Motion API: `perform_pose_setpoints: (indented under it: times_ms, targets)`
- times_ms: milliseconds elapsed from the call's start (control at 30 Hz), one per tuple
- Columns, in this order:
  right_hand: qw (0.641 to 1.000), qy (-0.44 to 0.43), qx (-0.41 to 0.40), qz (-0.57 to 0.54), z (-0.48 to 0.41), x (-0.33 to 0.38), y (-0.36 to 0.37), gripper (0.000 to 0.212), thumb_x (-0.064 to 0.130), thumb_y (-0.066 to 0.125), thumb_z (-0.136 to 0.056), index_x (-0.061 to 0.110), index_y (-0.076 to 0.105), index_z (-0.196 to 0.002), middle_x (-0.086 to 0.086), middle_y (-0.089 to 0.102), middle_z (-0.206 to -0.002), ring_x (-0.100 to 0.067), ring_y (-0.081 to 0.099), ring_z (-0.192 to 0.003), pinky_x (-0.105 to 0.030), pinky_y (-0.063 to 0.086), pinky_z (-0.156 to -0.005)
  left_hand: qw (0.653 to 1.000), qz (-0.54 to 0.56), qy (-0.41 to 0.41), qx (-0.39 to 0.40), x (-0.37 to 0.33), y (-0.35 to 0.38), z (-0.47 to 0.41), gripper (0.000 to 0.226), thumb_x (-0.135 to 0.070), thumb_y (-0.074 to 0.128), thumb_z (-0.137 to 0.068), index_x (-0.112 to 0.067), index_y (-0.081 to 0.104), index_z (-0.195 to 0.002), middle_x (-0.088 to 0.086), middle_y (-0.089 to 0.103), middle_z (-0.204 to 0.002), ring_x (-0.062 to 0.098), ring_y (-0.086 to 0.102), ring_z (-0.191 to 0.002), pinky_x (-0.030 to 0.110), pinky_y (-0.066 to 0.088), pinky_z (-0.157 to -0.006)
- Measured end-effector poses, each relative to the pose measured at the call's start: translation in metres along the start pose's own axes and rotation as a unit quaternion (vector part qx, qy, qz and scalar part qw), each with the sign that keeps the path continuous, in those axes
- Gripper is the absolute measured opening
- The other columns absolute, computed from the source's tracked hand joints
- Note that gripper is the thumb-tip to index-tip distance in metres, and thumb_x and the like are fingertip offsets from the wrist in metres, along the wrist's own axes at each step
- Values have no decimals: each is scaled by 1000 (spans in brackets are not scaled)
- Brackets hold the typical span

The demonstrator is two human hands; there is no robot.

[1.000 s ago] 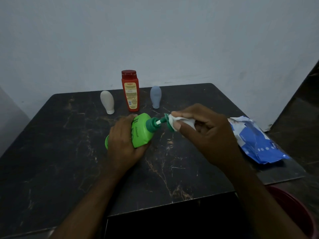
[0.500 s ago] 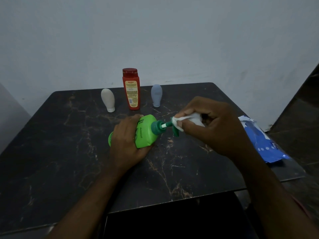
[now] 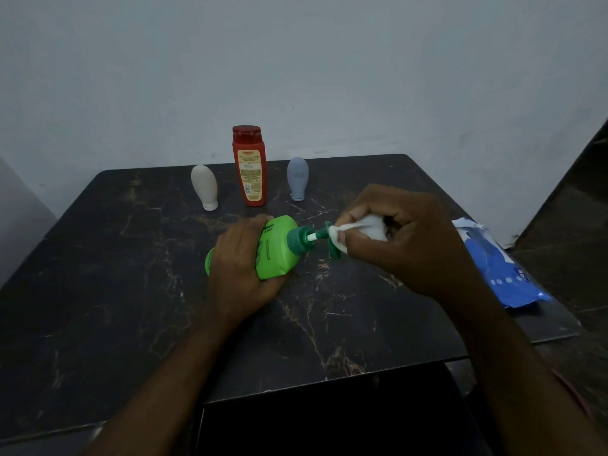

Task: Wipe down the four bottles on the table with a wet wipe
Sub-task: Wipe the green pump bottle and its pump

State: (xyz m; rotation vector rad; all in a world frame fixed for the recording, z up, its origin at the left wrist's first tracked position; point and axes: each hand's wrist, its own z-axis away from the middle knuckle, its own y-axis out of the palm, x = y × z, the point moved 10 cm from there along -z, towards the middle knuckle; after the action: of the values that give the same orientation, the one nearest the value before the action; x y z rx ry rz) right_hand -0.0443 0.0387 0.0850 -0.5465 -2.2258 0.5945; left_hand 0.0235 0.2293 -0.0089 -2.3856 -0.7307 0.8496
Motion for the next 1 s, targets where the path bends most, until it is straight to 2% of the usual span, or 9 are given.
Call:
perform_pose_setpoints:
  times_ms: [100, 233, 367, 500, 667, 833, 900, 1000]
  targets:
    - [1000, 1, 11, -13, 1, 1, 3, 10, 21, 77, -83, 14, 72, -86, 4, 69, -80, -16, 63, -67, -26, 49, -56, 1000, 4, -1, -2, 0, 0, 0, 68, -52, 69, -82, -5, 61, -129, 9, 65, -120, 26, 63, -107, 51, 52, -90]
    - [999, 7, -22, -30, -6, -4, 0, 7, 16, 77, -84, 16, 72, -90, 7, 68, -82, -11, 62, -69, -16, 45, -60, 1000, 1, 5, -4, 0, -1, 1, 67, -51, 70, -82, -6, 60, -130, 8, 64, -120, 25, 62, -108, 50, 52, -90]
    - [999, 23, -13, -27, 8, -15, 8, 10, 20, 78, -82, 15, 72, -87, 6, 68, -81, -16, 63, -69, -26, 51, -58, 1000, 18, -4, -25, 2, -5, 0, 64, -47, 73, -81, -9, 58, -131, 6, 64, -120, 22, 62, -107, 49, 53, -90]
    - [998, 11, -41, -50, 7, -9, 3, 9, 18, 77, -83, 12, 71, -88, 3, 69, -82, -13, 63, -70, -22, 50, -61, 1000, 6, 13, -11, -1, 0, 0, 66, -50, 71, -82, -6, 61, -130, 8, 65, -121, 24, 62, -108, 49, 52, -91]
    - [997, -6, -64, -33, -2, 2, 1, 8, 13, 78, -84, 12, 70, -87, -1, 69, -81, -15, 64, -71, -24, 51, -62, 1000, 5, 12, -8, 0, 2, 0, 67, -51, 70, -83, -4, 61, -130, 9, 65, -120, 26, 63, -108, 50, 51, -91]
    - [997, 13, -54, -54, 15, -3, 1, 9, 19, 77, -84, 14, 70, -85, 3, 68, -81, -17, 64, -70, -35, 53, -60, 999, -15, 30, -2, -6, 4, 1, 69, -50, 70, -82, -2, 61, -130, 11, 65, -121, 29, 63, -107, 51, 52, -89]
    - [999, 7, -30, -38, 15, 0, 3, 9, 21, 77, -83, 16, 70, -86, 5, 68, -81, -17, 63, -70, -33, 52, -60, 1000, 2, 18, -1, -4, 3, 0, 68, -49, 72, -81, -4, 60, -131, 9, 64, -122, 27, 63, -109, 52, 52, -91]
    - [1000, -3, -11, -15, 14, 6, 3, 10, 15, 79, -82, 16, 71, -86, 6, 67, -80, -15, 62, -70, -22, 48, -60, 999, 29, 9, -15, -2, 0, 0, 65, -44, 74, -81, -7, 58, -132, 7, 63, -123, 24, 62, -110, 51, 52, -93]
